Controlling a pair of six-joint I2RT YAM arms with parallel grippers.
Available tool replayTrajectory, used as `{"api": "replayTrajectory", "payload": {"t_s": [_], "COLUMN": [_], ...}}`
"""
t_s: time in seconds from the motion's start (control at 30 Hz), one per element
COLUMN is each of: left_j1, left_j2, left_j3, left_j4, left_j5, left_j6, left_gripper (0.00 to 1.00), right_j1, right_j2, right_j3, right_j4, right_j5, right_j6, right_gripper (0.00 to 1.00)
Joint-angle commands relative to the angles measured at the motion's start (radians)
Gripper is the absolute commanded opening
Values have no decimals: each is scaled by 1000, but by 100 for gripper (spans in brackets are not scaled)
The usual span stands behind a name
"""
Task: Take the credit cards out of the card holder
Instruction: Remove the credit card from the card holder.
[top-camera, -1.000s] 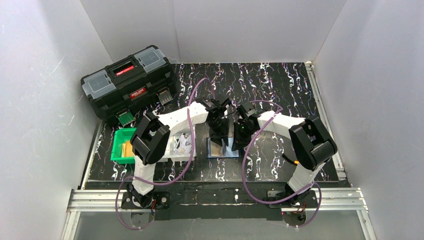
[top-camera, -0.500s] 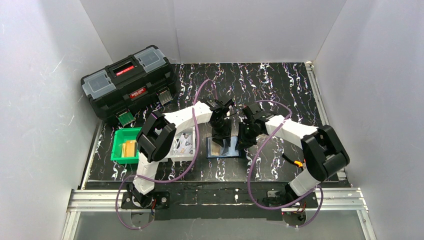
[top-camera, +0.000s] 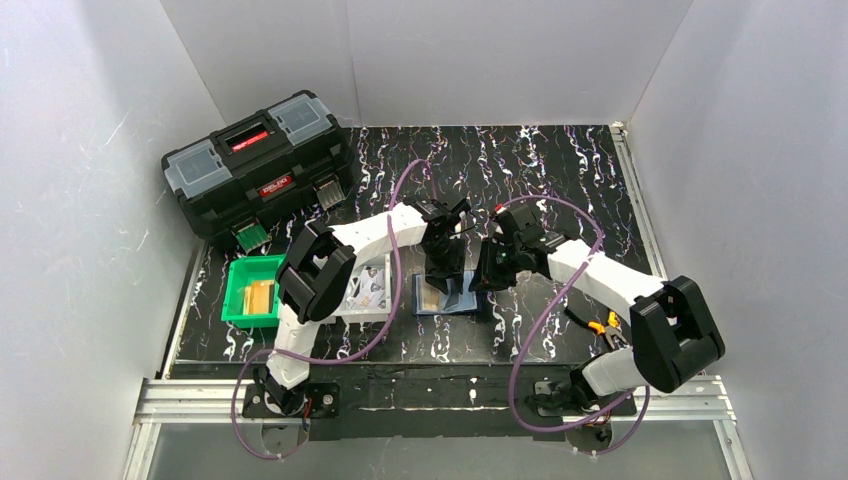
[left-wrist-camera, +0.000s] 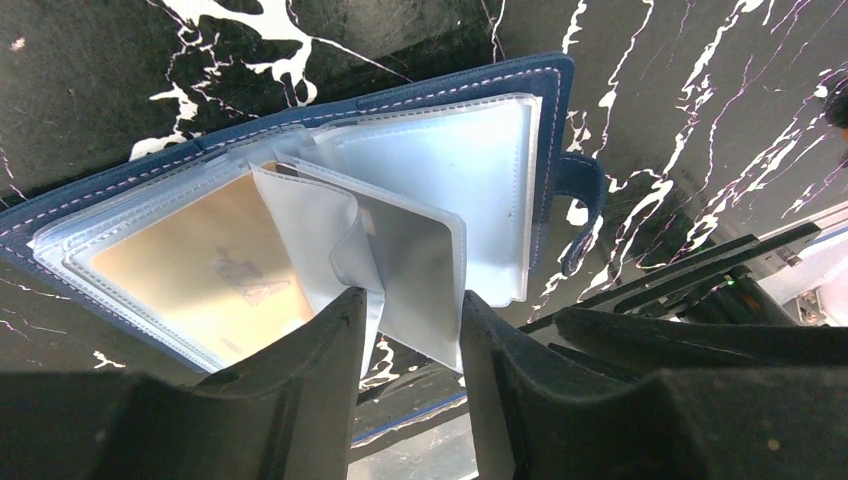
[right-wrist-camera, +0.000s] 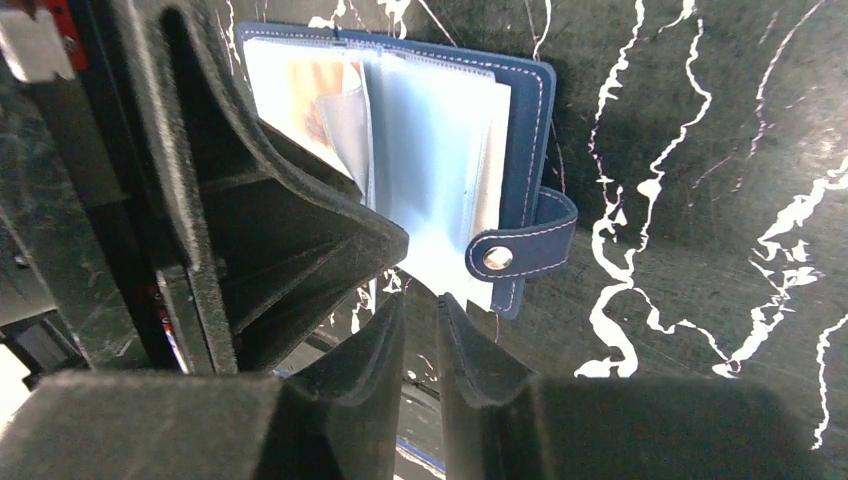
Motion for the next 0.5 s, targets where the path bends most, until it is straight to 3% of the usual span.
{"api": "replayTrajectory", "payload": {"t_s": [0.0,0.47], "left_j1": [-3,8], "left_j2": [6,29], "left_j3": [20,31], "left_j4": [-24,-19], "left_j5": [-1,156], "left_j6": [8,30], "left_gripper": [39,46], "right_j1": [8,13], "right_j2": [-20,-97], "right_j3": [-37,-193], "right_j4": [84,360], "right_j5": [-52,-80], "right_j6": [13,-82], "right_gripper": [23,17]}}
